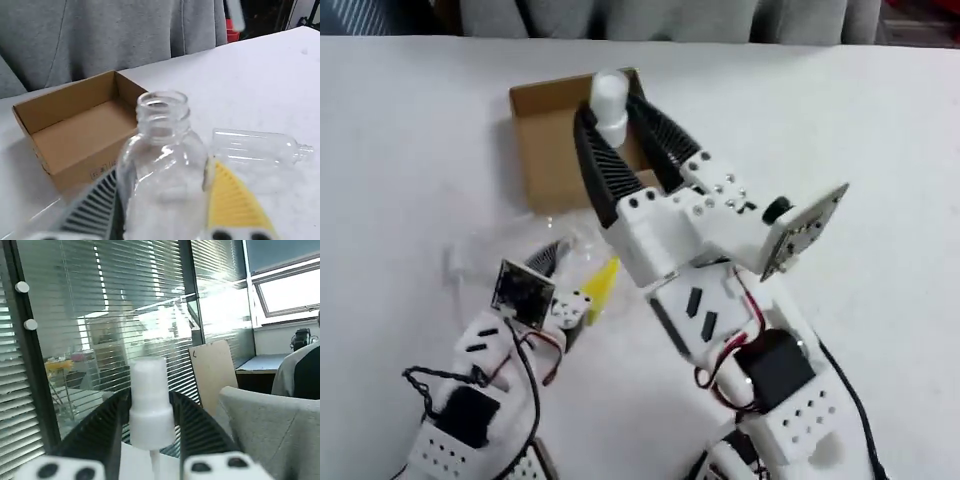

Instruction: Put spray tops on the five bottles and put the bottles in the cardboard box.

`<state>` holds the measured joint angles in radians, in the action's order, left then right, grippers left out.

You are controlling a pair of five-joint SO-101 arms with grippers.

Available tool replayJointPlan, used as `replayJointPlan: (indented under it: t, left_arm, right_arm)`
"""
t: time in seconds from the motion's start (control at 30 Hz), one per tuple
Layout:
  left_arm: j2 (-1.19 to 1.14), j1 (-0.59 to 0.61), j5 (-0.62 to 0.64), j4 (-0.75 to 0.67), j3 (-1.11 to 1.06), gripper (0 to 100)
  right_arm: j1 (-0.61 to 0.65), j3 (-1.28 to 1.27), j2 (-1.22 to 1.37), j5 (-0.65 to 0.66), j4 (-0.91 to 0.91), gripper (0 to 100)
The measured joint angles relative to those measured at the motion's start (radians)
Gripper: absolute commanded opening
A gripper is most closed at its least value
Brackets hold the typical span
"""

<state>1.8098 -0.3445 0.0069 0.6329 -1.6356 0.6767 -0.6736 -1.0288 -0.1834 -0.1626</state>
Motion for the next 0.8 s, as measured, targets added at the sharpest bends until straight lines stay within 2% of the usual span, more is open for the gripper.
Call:
replayJointPlan:
  t: [0.43,0.53,0.8]
  left_arm:
    - [0.0,-0.034,0.0,-0.003,-0.028,2]
    - [0.0,-0.034,0.0,-0.049,-0.044,2]
    - [0.0,-0.034,0.0,-0.06,-0.046,2]
  right_arm:
    - [0.034,-0.044,0.058,-0.025,0.101,1.5]
    - [0.032,-0.081,0.081,-0.028,0.13,1.5]
    - [0.025,-0.12,0.081,-0.037,0.138,1.5]
